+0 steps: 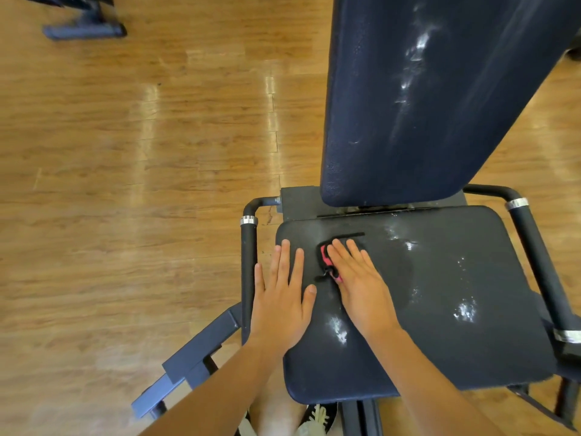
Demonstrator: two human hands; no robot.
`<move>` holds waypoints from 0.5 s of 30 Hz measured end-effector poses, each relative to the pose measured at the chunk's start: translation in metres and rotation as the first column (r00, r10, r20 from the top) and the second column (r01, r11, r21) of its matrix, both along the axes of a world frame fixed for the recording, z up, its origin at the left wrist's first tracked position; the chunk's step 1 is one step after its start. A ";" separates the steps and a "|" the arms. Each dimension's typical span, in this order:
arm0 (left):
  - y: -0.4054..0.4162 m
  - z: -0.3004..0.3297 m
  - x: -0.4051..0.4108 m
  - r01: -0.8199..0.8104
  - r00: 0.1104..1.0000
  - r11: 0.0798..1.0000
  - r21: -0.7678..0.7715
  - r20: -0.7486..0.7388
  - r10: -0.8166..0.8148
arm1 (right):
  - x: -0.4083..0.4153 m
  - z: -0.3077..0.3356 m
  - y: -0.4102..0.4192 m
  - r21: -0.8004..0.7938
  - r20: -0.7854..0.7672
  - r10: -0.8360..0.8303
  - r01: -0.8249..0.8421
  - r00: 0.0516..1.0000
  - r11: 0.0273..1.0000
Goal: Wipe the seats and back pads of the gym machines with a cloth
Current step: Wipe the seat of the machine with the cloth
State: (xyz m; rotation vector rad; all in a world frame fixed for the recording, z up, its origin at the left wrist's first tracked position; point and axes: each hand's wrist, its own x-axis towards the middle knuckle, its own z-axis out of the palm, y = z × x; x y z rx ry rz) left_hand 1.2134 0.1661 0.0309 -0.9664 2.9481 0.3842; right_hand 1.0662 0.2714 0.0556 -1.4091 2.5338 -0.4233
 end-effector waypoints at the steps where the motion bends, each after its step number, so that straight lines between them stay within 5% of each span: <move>1: 0.000 0.000 0.000 -0.003 1.000 1.000 0.003 -0.002 0.003 | -0.003 0.000 -0.010 -0.020 0.018 -0.024 0.025 1.000 0.999; 10: -0.003 0.002 0.000 0.042 0.998 0.999 -0.016 0.036 -0.042 | 0.017 0.010 0.024 -0.015 0.039 0.009 -0.008 0.999 1.000; 15: -0.034 0.013 -0.033 0.185 0.983 0.982 -0.049 0.025 -0.183 | 0.053 0.007 0.092 -0.012 0.086 -0.140 0.142 0.986 0.990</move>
